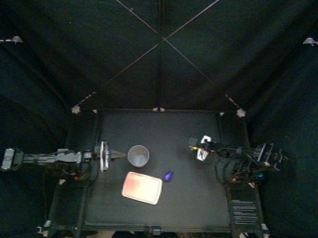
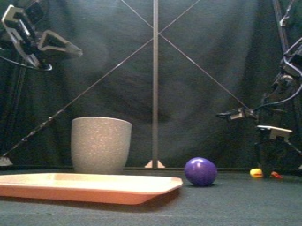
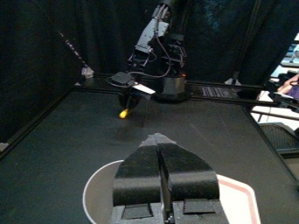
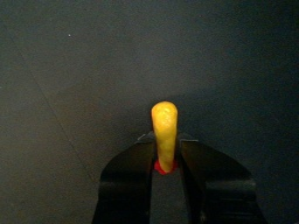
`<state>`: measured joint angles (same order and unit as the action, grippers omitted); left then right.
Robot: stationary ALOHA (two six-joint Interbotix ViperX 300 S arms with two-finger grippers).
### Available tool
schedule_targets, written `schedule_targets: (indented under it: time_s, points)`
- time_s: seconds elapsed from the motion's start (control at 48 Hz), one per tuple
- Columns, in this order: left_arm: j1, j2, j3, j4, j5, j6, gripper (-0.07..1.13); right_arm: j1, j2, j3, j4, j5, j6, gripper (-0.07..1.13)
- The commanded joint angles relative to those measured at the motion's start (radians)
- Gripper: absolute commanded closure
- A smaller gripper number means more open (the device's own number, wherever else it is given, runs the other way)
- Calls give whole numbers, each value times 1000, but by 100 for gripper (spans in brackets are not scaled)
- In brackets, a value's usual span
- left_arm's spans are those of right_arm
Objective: Pick the shrimp then place it in the grey bowl
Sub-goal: Place shrimp in the grey bowl
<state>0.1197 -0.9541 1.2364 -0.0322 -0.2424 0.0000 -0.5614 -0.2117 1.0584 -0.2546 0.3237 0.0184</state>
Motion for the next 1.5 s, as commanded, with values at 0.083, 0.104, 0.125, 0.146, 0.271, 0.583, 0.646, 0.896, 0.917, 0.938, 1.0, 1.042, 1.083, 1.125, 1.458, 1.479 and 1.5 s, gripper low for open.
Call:
schedule_targets:
  time_s: [0.083,0.104,0.125,0.146,0.271,0.583,0.646,0.896,0.917,0.938,1.0,1.042,1.083,1.125,1.458,1.479,1.5]
  points:
    - [2,5,-14,-3,-11,-2,101,29,-51,-28,34,-5,3,59]
    - [2,5,-12,-3,-11,-2,101,34,-57,-28,37,-5,3,60]
    - [2,5,-12,-3,-11,-2,101,38,-63,-31,41,-5,3,60]
    - [2,3,-14,-3,-11,-2,101,43,-69,-32,43,-5,5,61]
    - [2,5,-14,-3,-11,-2,101,87,-117,-55,78,-12,9,63]
    - [2,5,-12,-3,-14,0,101,268,-225,-196,173,-169,8,63]
    - [2,5,-12,-3,-14,2,101,296,-216,-225,172,-229,8,63]
    - [5,5,-14,-3,-15,3,101,362,-87,-334,176,-483,8,63]
    - [5,5,-12,-3,-14,3,101,365,-75,-342,176,-502,8,63]
    - [3,3,-12,-3,-15,3,101,370,-61,-351,178,-518,8,63]
    - [5,5,-12,-3,-15,3,101,382,-6,-379,176,-578,9,63]
    - [5,5,-12,-3,-15,3,101,390,26,-393,178,-607,9,63]
    - [5,5,-12,-3,-15,3,101,400,57,-410,178,-632,9,63]
    - [5,5,-12,-3,-15,3,101,408,91,-426,179,-655,9,63]
    - [5,5,-11,-3,-15,3,101,449,314,-617,192,-723,9,61]
    - [5,3,-11,-3,-15,3,101,449,325,-626,192,-723,9,61]
    - [5,5,-11,-3,-15,3,101,449,339,-637,192,-723,9,61]
